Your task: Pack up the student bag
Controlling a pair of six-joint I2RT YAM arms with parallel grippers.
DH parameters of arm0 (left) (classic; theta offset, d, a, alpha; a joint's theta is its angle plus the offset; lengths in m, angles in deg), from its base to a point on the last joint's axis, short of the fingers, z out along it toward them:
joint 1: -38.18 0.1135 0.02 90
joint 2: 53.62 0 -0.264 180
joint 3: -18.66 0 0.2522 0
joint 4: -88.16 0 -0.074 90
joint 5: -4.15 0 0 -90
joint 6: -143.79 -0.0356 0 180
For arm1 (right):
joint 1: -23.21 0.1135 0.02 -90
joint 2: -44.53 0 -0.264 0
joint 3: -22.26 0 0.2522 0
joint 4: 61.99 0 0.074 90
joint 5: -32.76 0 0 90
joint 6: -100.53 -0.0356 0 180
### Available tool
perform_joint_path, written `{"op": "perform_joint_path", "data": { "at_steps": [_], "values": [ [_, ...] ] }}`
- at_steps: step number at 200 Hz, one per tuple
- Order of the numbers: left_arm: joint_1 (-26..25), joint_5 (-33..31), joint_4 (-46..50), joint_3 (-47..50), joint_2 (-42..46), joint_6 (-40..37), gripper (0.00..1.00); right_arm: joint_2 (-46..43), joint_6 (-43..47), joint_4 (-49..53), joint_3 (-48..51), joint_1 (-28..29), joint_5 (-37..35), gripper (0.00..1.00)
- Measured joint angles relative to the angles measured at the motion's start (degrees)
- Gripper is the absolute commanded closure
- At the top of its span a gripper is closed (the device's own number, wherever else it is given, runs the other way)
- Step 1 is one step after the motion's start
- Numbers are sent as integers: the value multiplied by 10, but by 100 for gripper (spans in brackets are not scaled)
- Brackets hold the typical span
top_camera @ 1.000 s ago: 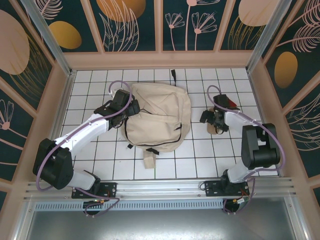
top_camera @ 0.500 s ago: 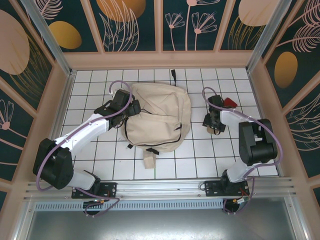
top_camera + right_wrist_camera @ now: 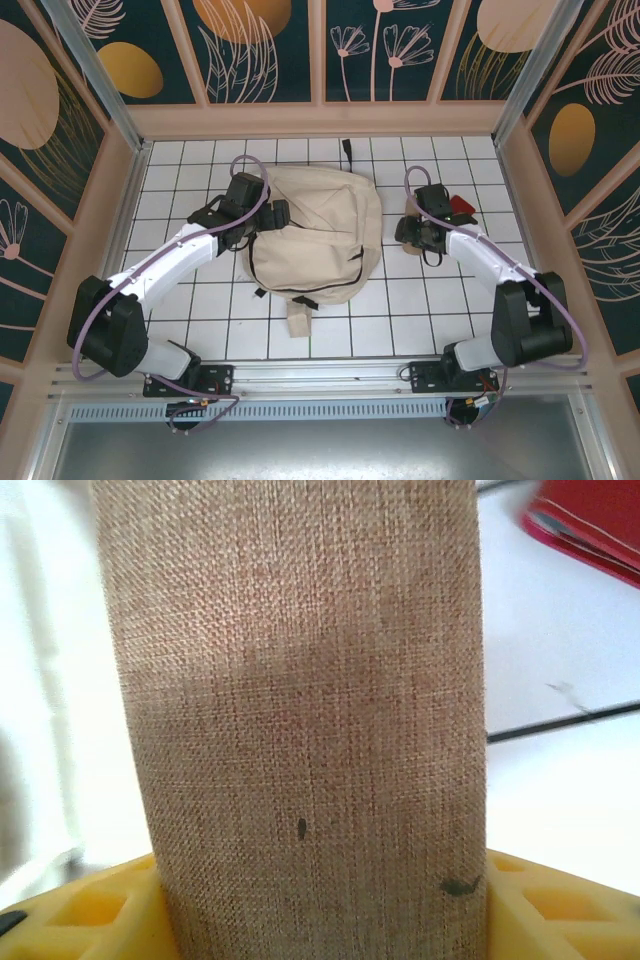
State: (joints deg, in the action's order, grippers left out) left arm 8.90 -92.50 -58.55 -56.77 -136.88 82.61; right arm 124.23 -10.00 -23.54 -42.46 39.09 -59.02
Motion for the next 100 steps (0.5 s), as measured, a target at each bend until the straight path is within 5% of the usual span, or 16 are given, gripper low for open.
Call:
{"op": "perform_joint_path", "data": {
  "at_steps": [42,100],
  "values": [
    [-14,23,0,-53,-61,-10,17,-23,17,-20,-4,63,87,43],
    [-26,4,41,-171,-178,3,44,48,20,-55,-34,159,135,43]
  ]
}}
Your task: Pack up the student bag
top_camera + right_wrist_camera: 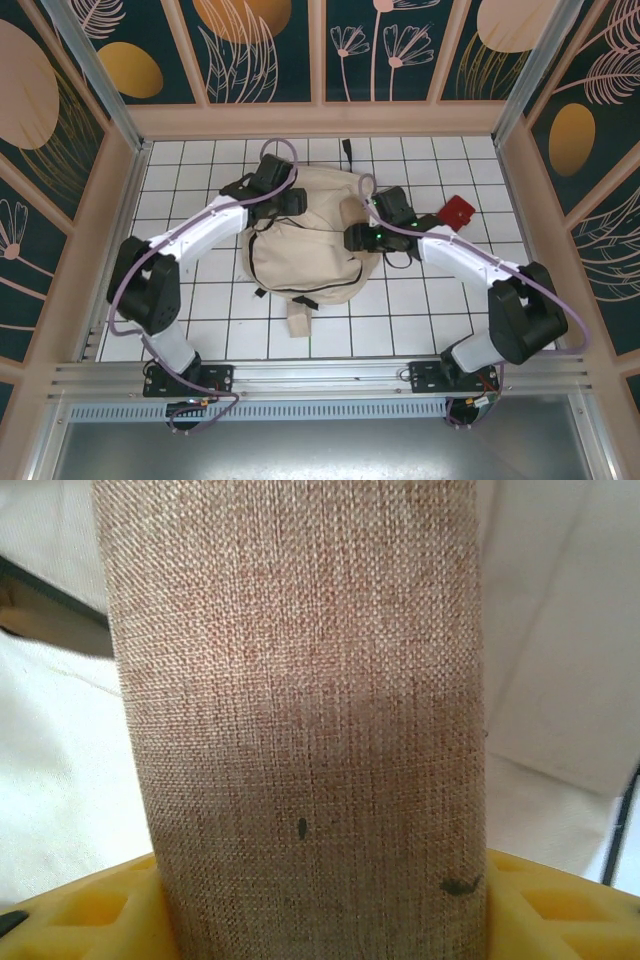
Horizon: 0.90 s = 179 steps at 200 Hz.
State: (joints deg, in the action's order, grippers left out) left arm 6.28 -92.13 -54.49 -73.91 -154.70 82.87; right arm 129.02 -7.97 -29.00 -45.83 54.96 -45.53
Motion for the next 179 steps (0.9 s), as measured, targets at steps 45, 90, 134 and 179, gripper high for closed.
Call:
{"op": "perform_joint_path", "data": {
  "at_steps": [45,90,134,179],
  "values": [
    [-10,-4,39,-81,-103,32,53,9,-9,-12,1,9,2,43],
    [-11,20,44,-90,-133,57,59,7,-14,-15,9,9,2,43],
    [-11,28,34,-100,-138,77,90,5,-14,-15,9,9,2,43],
    [-11,21,21,-105,-137,86,100,-9,-11,-14,10,11,2,44]
  ]
}}
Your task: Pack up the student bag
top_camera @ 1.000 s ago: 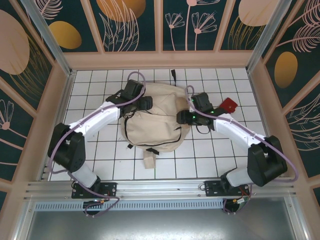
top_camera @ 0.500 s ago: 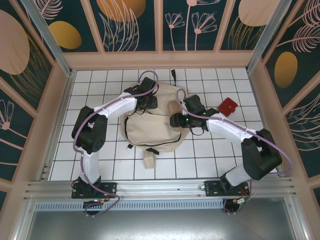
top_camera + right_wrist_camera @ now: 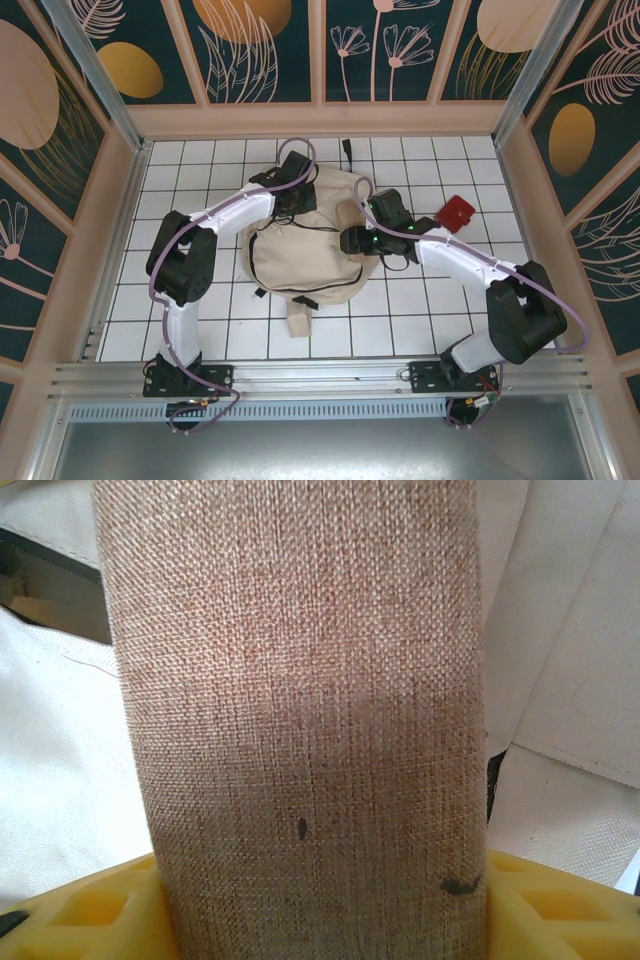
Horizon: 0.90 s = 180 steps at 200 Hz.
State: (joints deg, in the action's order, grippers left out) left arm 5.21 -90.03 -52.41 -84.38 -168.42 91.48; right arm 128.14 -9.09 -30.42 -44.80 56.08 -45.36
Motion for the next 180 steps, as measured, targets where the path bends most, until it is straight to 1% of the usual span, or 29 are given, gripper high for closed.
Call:
{"op": "perform_joint_path", "data": {
  "at_steps": [19,81,125,180],
  "values": [
    [0,-5,-2,0,8,1,100,-9,6,3,2,10,0,44],
    [0,-9,-21,9,68,4,100,-9,23,11,3,67,0,44],
    [0,-9,-25,9,69,3,100,38,32,18,-7,92,-9,44],
    [0,-9,-28,9,69,3,100,86,40,23,-41,97,-20,45]
  ]
}}
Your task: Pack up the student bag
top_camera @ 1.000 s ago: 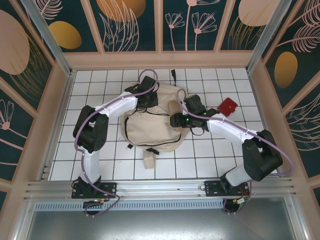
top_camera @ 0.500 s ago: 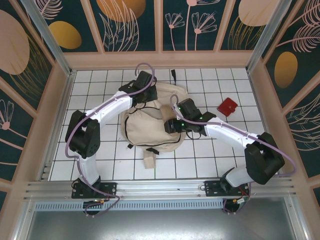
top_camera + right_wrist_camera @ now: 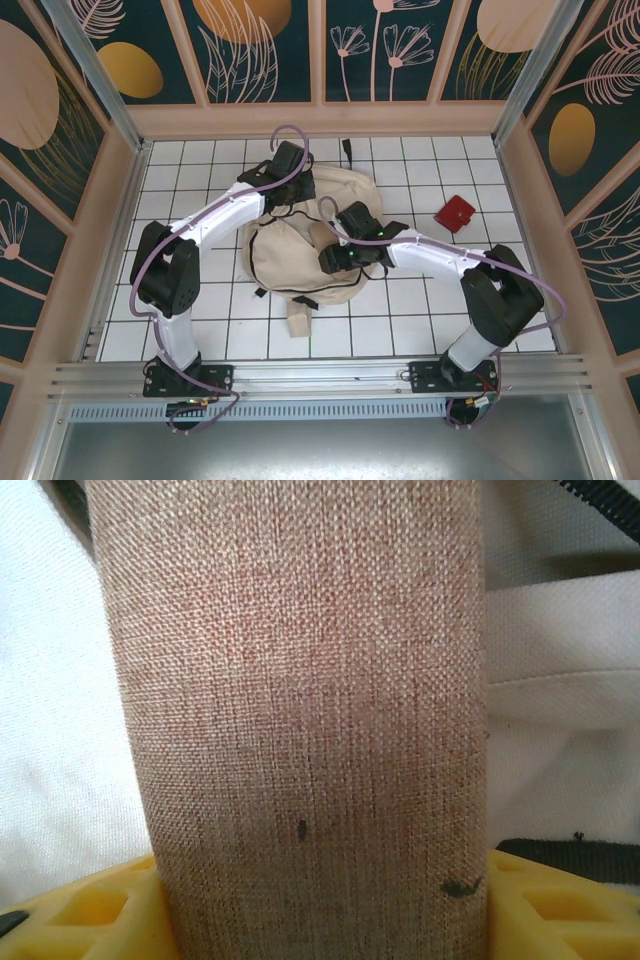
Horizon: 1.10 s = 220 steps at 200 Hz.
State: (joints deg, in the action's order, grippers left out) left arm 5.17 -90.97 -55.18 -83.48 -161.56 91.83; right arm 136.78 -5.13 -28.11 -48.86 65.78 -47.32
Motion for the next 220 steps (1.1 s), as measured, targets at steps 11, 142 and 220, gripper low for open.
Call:
{"op": "perform_joint_path", "data": {
  "at_steps": [11,142,220],
  "values": [
    [0,0,0,0,0,0,100,8,2,5,-8,1,-1,45],
    [0,5,-4,2,2,0,100,59,-39,24,-79,-9,-61,45],
    [0,6,-12,12,10,0,100,97,-38,3,-120,-3,-67,42]
  ]
}}
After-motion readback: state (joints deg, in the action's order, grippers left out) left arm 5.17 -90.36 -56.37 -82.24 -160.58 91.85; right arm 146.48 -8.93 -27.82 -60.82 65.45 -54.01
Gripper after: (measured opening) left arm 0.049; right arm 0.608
